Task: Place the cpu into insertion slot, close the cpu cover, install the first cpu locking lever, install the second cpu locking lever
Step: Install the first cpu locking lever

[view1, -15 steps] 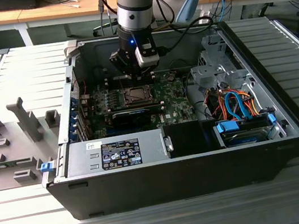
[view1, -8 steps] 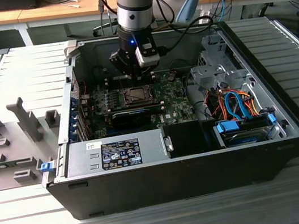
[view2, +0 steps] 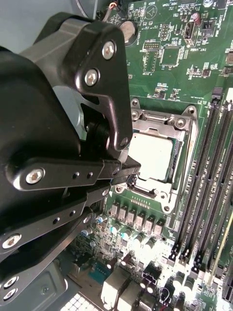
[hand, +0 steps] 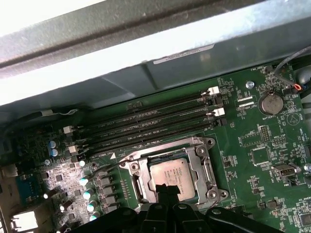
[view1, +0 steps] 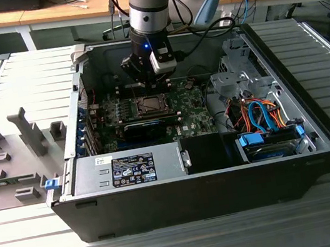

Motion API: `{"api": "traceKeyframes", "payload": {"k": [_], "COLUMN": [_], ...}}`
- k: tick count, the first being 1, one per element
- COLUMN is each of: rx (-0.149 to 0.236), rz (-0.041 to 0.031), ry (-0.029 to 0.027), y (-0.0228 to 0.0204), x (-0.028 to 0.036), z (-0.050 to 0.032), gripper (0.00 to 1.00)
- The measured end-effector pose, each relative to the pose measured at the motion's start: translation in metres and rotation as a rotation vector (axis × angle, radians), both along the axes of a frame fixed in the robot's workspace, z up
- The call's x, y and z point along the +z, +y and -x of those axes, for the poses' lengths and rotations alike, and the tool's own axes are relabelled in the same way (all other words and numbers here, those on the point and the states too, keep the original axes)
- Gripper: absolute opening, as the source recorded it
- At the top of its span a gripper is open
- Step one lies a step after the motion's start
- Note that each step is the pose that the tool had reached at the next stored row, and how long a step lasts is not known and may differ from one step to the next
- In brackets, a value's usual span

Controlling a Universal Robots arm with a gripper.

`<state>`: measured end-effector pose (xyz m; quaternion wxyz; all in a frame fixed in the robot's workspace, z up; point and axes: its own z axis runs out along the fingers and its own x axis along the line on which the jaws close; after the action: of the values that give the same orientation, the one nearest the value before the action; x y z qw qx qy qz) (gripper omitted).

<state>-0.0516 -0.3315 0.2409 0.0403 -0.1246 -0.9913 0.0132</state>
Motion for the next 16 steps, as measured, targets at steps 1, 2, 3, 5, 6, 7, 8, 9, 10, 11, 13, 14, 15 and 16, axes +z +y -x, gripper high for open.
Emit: {"api": "traceKeyframes", "payload": {"k": [1,2,3,5,6,7,8,9,10,11,13,14,15,16], "rx": [0.001,0.003,0.004,0.008,0.010,0.012,0.014,0.015,0.017,0.018,0.021,0.022,0.023,0.025], "rz": [0.0000,0.0000,0.0001,0.0000,0.0000,0.0000,0.0000,0.0001,0.0000,0.0000,0.0000,0.0000,0.0000,0.0000], "ry": [-0.0001,0.0000,0.0000,-0.0001,-0.0001,-0.0001,-0.0001,0.0000,0.0000,0.0000,0.0000,0.0000,-0.0001,-0.0001], "y": [0.0000,0.0000,0.0000,0.0000,0.0000,0.0000,0.0000,0.0000,0.0000,0.0000,0.0000,0.0000,0.0000,0.0000], "x": [0.0000,0.0000,0.0000,0.0000,0.0000,0.0000,0.0000,0.0000,0.0000,0.0000,0.0000,0.0000,0.0000,0.0000], "z": [0.0000,0.0000,0.0000,0.0000,0.0000,0.0000,0.0000,0.0000,0.0000,0.0000,0.0000,0.0000,0.0000,0.0000], "gripper": [0.11,0.11,0.11,0.11,0.11,0.11,0.11,0.11,0.11,0.11,0.11,0.11,0.11,0.11]}}
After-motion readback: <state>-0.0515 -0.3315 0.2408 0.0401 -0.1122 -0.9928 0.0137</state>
